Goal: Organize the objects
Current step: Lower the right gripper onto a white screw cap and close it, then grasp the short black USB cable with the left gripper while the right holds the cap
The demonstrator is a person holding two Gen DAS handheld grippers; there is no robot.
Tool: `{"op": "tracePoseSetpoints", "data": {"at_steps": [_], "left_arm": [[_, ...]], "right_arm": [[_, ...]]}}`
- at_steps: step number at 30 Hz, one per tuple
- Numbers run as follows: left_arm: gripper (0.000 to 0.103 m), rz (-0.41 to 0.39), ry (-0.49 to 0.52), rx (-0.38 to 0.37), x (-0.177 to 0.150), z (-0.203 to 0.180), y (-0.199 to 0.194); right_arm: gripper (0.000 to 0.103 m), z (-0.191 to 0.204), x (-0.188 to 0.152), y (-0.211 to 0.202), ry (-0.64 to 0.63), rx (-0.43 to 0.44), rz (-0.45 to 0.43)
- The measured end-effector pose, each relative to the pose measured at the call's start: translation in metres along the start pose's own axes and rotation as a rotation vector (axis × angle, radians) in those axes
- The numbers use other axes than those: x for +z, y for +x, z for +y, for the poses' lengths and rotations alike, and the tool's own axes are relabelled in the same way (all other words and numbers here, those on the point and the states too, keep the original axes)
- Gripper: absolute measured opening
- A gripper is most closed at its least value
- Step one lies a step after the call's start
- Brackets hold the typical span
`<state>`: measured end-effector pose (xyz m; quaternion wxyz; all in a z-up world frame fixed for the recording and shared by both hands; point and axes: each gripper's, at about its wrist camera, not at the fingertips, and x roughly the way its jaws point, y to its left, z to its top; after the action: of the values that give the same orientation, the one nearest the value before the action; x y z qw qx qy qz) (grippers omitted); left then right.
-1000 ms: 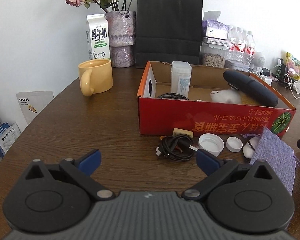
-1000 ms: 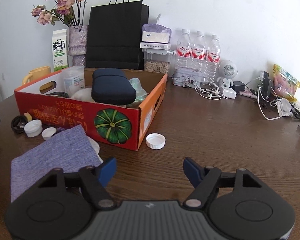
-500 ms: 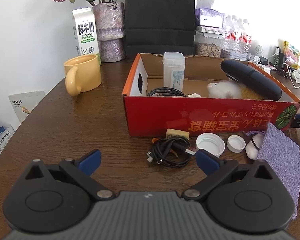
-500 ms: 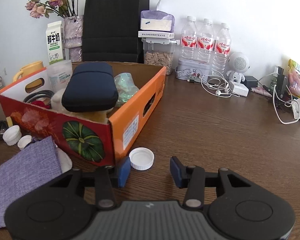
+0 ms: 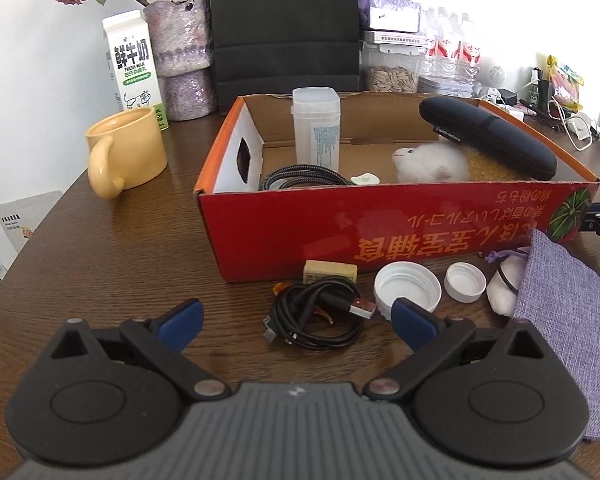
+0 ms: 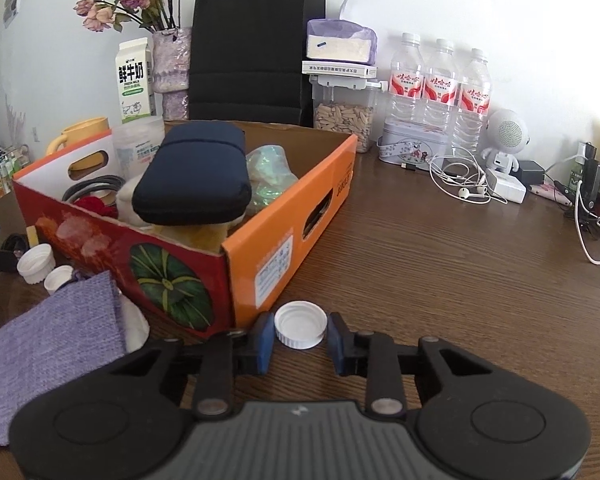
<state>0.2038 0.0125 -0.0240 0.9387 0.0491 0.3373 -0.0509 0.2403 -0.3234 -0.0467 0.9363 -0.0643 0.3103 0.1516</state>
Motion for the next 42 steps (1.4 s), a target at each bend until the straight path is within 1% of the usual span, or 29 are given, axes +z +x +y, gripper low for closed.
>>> {"op": "tracePoseSetpoints", "data": {"at_steps": [2, 4, 6, 7, 9, 10, 11, 17, 26, 30, 33, 42], "left_arm": [[0.097, -0.003, 0.003, -0.012, 0.000, 0.000, 0.000], [0.093, -0.009, 0.002, -0.018, -0.001, 0.001, 0.000], [0.083, -0.006, 0.001, -0.028, -0.001, 0.001, 0.000], [0.081, -0.005, 0.001, -0.035, -0.001, 0.002, 0.000], [0.070, -0.003, 0.002, -0.051, -0.002, 0.002, -0.001], [0.067, -0.003, 0.003, -0.064, -0.002, 0.002, -0.001], [0.059, -0.007, 0.002, -0.080, -0.003, 0.002, -0.002], [0.057, -0.029, 0.009, -0.088, -0.010, -0.001, -0.011], [0.057, -0.070, 0.006, -0.065, -0.016, -0.003, -0.029], [0.057, -0.084, -0.003, -0.054, -0.021, -0.002, -0.038], [0.057, -0.091, -0.022, -0.030, -0.026, 0.000, -0.045], [0.057, -0.117, -0.071, -0.006, -0.039, 0.008, -0.066]], "right_arm": [[0.027, 0.000, 0.000, 0.000, -0.001, 0.003, -0.002], [0.027, -0.001, -0.001, 0.000, 0.002, 0.005, -0.005], [0.027, -0.001, -0.001, 0.000, 0.002, 0.005, -0.006], [0.027, -0.001, -0.001, 0.000, 0.001, 0.004, -0.006], [0.027, -0.001, -0.001, -0.001, 0.000, 0.002, -0.007], [0.027, -0.001, -0.001, -0.001, 0.000, 0.001, -0.008], [0.027, -0.001, -0.001, -0.001, 0.000, 0.001, -0.009], [0.027, 0.003, -0.005, -0.009, 0.005, -0.003, -0.025], [0.027, 0.007, -0.013, -0.024, 0.027, -0.027, -0.041], [0.027, 0.009, -0.020, -0.038, 0.044, -0.036, -0.064], [0.027, 0.013, -0.025, -0.051, 0.062, -0.038, -0.086], [0.027, 0.042, -0.045, -0.085, 0.074, -0.034, -0.120]]}}
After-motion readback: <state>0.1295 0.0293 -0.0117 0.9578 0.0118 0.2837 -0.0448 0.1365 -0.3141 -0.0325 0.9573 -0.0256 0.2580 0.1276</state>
